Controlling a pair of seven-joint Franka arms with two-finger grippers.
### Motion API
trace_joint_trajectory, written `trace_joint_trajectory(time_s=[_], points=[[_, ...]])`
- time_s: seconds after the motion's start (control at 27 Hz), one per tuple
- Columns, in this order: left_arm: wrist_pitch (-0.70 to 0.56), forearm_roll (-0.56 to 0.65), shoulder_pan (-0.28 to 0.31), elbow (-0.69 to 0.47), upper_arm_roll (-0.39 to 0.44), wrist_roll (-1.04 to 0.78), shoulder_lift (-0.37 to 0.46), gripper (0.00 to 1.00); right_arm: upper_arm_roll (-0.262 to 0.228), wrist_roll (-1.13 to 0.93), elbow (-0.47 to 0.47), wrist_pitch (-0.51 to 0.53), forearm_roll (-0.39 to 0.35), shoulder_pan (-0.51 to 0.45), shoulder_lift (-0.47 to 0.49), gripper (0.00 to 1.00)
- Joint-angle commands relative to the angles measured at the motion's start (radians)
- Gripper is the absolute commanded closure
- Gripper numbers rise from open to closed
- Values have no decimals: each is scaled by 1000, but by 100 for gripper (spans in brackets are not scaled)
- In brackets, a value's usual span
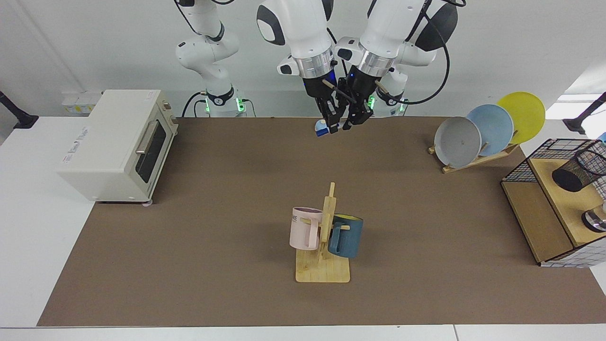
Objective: Put markers into pen holder
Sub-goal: 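Close the left gripper on the marker held by the right gripper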
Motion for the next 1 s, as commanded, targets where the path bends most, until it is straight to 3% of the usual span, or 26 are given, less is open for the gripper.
trace_joint_trajectory(time_s=[0.0,0.11,0.44,0.52,0.63,0.67,0.78,0.85,0.93,0.96], points=[[18,-11,-24,-35,-1,-19,-11,89,6,-9,2,34,18,7,-4,100],[23,-11,-22,-35,-1,-19,-11,100,6,-9,2,34,18,7,-4,100],[21,-11,-19,-33,-1,-19,-10,100,6,-15,2,34,20,5,-4,99],[21,-11,-19,-30,-1,-19,-10,100,6,-15,2,34,21,5,-3,86],[21,-11,-16,-30,-1,-19,-10,100,6,-15,2,34,21,4,-3,82],[21,-11,-16,-30,-1,-19,-10,100,6,-15,2,34,21,4,-3,76],[21,-9,-14,-25,0,-20,-10,100,6,-15,2,34,21,4,-3,28],[23,-9,-14,-25,0,-20,-10,100,6,-15,2,34,21,4,-3,21],[21,-9,-13,-24,2,-20,-10,100,6,-15,2,34,21,4,-3,0],[21,-9,-11,-22,3,-19,-10,100,6,-15,2,34,21,4,-3,0]])
